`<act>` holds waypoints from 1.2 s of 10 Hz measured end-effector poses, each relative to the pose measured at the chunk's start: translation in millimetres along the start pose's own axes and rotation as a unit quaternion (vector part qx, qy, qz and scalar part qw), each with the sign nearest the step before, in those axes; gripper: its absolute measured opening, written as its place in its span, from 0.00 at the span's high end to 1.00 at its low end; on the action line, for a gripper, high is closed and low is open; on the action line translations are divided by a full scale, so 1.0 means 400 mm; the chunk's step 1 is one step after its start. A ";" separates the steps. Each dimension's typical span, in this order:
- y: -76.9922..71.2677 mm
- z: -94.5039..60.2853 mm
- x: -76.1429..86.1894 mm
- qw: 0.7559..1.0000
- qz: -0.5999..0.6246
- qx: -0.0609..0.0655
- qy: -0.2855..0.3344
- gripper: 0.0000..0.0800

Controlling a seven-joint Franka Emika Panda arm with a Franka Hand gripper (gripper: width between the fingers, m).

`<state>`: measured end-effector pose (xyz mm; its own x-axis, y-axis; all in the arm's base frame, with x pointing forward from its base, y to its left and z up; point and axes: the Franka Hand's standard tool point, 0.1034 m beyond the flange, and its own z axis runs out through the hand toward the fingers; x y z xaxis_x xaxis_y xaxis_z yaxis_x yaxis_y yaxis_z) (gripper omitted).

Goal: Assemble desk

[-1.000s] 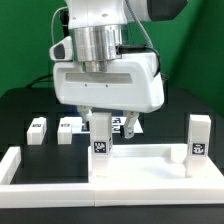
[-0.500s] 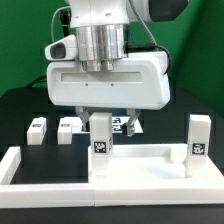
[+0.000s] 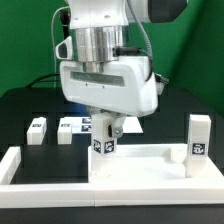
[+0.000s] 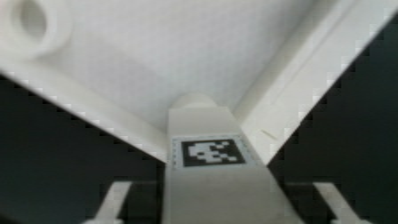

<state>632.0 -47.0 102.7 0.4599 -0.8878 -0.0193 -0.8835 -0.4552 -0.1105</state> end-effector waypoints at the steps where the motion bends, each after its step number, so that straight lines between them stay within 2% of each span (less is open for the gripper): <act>1: 0.001 0.001 -0.001 0.998 0.063 0.002 -0.006 0.63; 3: 0.004 0.002 0.010 0.971 0.234 0.029 -0.040 0.63; 5: 0.006 0.003 0.018 0.948 0.310 0.043 -0.058 0.63; 6: 0.003 0.004 0.012 0.948 0.311 0.040 -0.056 0.63; 7: 0.003 0.005 0.012 0.952 0.297 0.041 -0.056 0.53; 8: 0.003 0.005 0.012 0.954 0.293 0.041 -0.055 0.36; 9: -0.001 0.003 0.012 0.977 0.205 0.043 -0.041 0.36; 10: -0.007 -0.002 0.008 0.992 0.115 0.046 -0.035 0.22; 12: -0.012 -0.013 0.004 0.998 0.014 0.051 -0.029 0.20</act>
Offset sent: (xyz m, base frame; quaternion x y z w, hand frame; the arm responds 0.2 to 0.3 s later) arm 0.0144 -0.0116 -0.0029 0.0538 -0.0577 0.3061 0.9487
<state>636.4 -46.6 108.4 0.4420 -0.8934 -0.0802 -0.8836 -0.4183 -0.2105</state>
